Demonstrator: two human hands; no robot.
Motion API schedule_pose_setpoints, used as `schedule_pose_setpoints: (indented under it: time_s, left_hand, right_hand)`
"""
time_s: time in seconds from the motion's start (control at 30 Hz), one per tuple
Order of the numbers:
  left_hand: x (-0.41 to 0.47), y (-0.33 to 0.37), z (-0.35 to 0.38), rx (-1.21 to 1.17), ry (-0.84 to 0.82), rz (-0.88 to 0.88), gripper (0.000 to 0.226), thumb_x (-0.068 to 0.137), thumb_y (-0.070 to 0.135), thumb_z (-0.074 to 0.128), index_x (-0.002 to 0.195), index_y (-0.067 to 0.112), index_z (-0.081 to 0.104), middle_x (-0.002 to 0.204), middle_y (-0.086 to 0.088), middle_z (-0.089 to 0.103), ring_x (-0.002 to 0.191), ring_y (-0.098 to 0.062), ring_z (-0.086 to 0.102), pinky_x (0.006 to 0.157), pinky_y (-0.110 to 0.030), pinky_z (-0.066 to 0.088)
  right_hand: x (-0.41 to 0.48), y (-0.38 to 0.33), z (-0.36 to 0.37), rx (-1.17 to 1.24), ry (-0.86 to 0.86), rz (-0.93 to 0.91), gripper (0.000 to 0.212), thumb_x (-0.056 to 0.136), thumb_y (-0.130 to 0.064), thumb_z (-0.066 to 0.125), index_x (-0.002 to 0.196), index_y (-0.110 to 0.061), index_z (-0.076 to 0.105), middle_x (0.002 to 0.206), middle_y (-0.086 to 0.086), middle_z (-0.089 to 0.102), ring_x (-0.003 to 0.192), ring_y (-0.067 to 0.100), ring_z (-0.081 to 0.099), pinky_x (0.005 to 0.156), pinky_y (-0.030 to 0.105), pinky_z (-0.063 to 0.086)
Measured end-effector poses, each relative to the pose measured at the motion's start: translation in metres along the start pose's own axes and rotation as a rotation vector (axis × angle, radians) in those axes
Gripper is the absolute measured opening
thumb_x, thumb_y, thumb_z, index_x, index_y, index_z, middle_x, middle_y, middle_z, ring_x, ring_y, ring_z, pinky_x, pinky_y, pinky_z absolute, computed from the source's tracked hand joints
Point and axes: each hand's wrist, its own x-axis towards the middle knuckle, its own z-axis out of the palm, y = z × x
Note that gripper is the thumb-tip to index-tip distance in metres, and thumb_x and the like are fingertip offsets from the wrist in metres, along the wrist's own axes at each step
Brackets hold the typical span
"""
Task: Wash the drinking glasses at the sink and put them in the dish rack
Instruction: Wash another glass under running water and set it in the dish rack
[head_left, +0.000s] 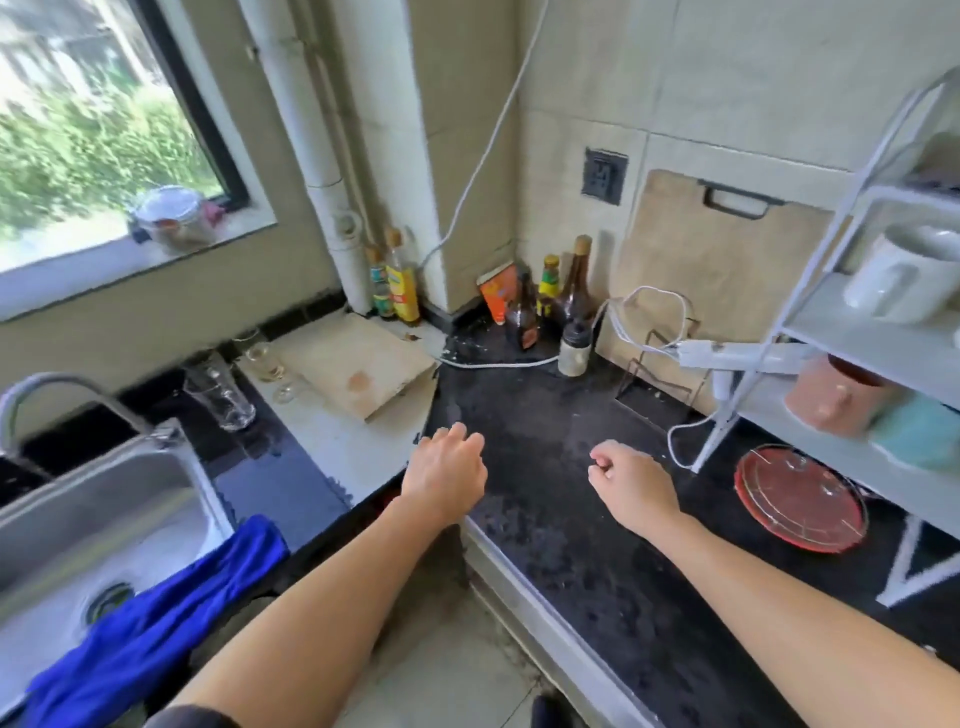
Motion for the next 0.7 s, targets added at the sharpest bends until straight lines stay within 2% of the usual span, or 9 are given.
schedule_pose_setpoints:
  time_s: [0.2,0.33,0.53,0.63,0.7]
  left_hand:
    - [0.014,-0.106,-0.009,-0.027,0.024,-0.263,0.028,0.098,0.025,0.041,0.119,0.014,0.057,0.117,-0.007,0.056,0.106,-0.027,0.056,0.086,-0.035,0.044]
    - [0.009,-0.167,-0.008,-0.002,-0.011,-0.444,0.026,0.097,0.023,0.04,0.114,0.013,0.057,0.114,-0.006,0.057,0.102,-0.025,0.056,0.081,-0.034,0.042]
    - [-0.031,-0.243,-0.002,-0.066,-0.018,-0.699,0.021,0.094,0.022,0.043,0.102,0.011,0.059,0.103,-0.008,0.056,0.096,-0.029,0.056,0.076,-0.038,0.043]
    - [-0.053,-0.278,0.005,-0.106,-0.009,-0.798,0.023,0.093,0.024,0.044,0.102,0.012,0.061,0.104,-0.009,0.058,0.098,-0.031,0.057,0.078,-0.04,0.044]
    - [-0.066,-0.301,0.009,-0.125,-0.029,-0.843,0.025,0.093,0.024,0.043,0.106,0.012,0.061,0.107,-0.009,0.057,0.101,-0.031,0.056,0.08,-0.04,0.044]
  right_hand:
    - [0.095,-0.102,0.059,-0.004,-0.139,-0.181,0.027,0.095,-0.03,0.051,0.119,-0.023,0.061,0.115,-0.002,0.064,0.101,0.023,0.061,0.076,0.029,0.043]
    - [0.14,-0.17,0.099,-0.008,-0.26,-0.31,0.026,0.096,-0.032,0.05,0.119,-0.022,0.06,0.117,-0.001,0.064,0.103,0.021,0.061,0.082,0.031,0.048]
    - [0.161,-0.279,0.157,-0.016,-0.424,-0.507,0.028,0.095,-0.031,0.051,0.117,-0.018,0.063,0.113,0.002,0.068,0.098,0.021,0.062,0.077,0.03,0.048]
    - [0.167,-0.336,0.185,-0.015,-0.504,-0.533,0.035,0.093,-0.031,0.053,0.124,-0.019,0.062,0.119,0.002,0.067,0.104,0.024,0.062,0.083,0.031,0.049]
    - [0.173,-0.373,0.203,0.004,-0.531,-0.519,0.033,0.089,-0.033,0.055,0.12,-0.022,0.064,0.118,0.002,0.068,0.104,0.026,0.062,0.084,0.031,0.049]
